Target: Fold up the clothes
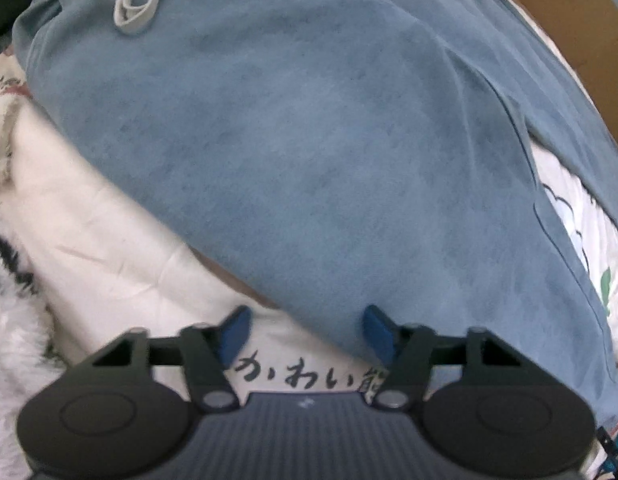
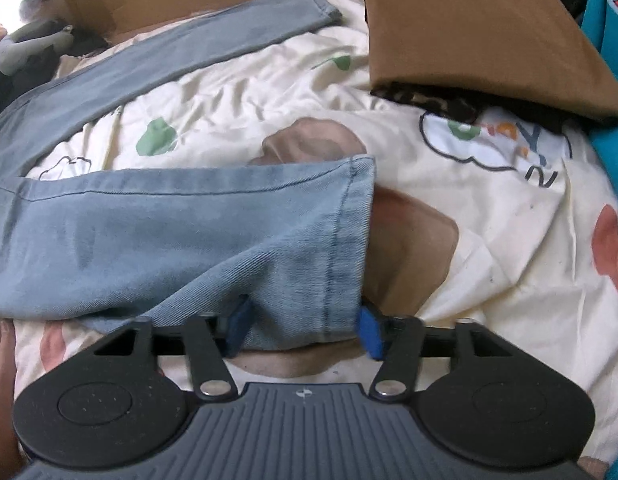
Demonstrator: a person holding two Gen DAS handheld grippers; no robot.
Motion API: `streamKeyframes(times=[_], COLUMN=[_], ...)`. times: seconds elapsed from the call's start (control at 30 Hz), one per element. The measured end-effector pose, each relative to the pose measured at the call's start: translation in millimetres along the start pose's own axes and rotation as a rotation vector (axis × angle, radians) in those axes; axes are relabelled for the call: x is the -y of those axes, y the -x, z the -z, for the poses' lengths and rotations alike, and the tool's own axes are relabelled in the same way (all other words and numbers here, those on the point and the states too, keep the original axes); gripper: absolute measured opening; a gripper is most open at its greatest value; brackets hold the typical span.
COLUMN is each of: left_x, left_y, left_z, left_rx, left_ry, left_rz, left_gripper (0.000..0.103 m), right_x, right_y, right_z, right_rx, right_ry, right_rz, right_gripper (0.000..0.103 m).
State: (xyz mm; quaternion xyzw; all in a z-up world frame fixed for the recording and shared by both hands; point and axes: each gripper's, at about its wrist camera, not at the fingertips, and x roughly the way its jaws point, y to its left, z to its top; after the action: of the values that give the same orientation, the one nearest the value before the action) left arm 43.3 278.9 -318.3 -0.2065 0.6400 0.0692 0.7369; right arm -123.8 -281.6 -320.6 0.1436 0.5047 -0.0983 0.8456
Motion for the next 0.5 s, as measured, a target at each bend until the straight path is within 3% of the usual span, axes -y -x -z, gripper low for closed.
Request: streamKeyframes(times=[0.03, 0.1, 0.27, 0.5], left_x=[1, 6, 16, 25], left_y=[2, 9, 26, 38], left_z=[-1, -1, -4, -34], left_rx=[0.006, 0.023, 0.065, 0.116], left_ry=[0.003, -0.011, -0.064, -0.060], left_rz=[0.006, 0.015, 0.031, 0.081], left_gripper=[0.037, 0.026, 0.015, 0.012], right_x=[3, 12, 15, 8], right_y=[2, 9, 32, 44], right_z=[-1, -4, -20, -44], right_rx=[0.003, 0.004, 0.049, 0.105], right_ry=[-0.014, -0.054, -0.052, -0.046], right_rz=[-0.002, -0.029, -0.090, -0.134], right_gripper=[0.028, 0.019, 0.019, 0.017])
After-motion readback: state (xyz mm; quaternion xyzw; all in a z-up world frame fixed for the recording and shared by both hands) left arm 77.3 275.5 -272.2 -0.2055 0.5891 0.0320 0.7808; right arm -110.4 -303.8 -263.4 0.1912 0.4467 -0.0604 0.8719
